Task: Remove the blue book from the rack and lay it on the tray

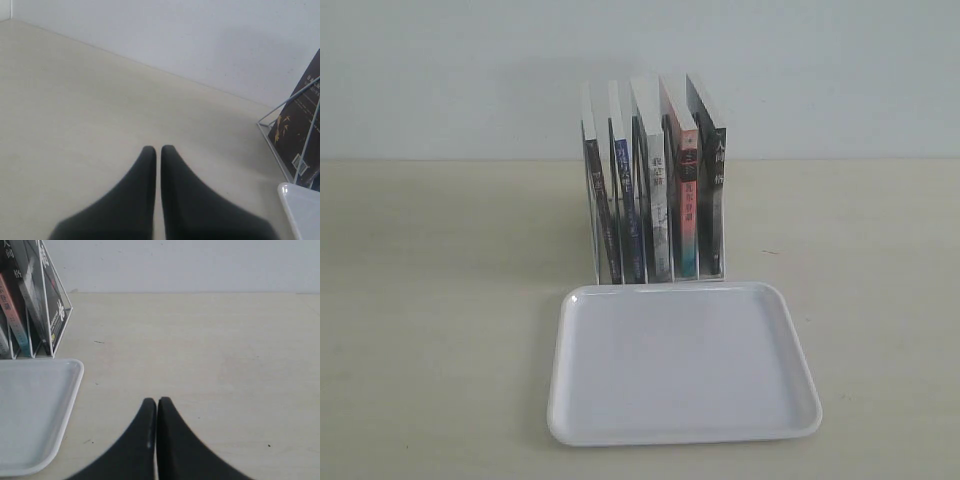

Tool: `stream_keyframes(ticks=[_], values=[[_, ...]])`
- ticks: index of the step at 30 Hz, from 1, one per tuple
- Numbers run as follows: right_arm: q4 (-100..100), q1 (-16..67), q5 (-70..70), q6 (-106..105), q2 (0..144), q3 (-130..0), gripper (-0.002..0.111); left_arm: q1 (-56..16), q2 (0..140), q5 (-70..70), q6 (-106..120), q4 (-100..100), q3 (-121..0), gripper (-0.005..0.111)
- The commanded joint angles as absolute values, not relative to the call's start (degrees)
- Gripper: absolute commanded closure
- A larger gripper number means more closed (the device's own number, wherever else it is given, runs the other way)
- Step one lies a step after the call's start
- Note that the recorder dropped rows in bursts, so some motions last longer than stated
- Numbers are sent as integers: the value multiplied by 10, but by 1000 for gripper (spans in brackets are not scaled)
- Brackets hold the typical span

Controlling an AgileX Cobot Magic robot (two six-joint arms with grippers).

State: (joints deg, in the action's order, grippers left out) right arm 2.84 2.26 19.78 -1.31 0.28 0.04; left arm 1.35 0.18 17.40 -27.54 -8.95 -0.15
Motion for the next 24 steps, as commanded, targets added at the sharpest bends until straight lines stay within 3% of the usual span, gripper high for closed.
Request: stream_keyframes(ticks=[1,19,21,24], values=[[29,18,195,-14,0,0,109,15,0,167,-273,-90,0,103],[22,18,194,-20,0,0,109,15,0,167,-273,-90,0,103],[-6,18,164,-21,0,0,109,15,0,167,-273,-90,0,103],[-14,18,8,-21,0,0,109,15,0,167,-273,-90,0,103]])
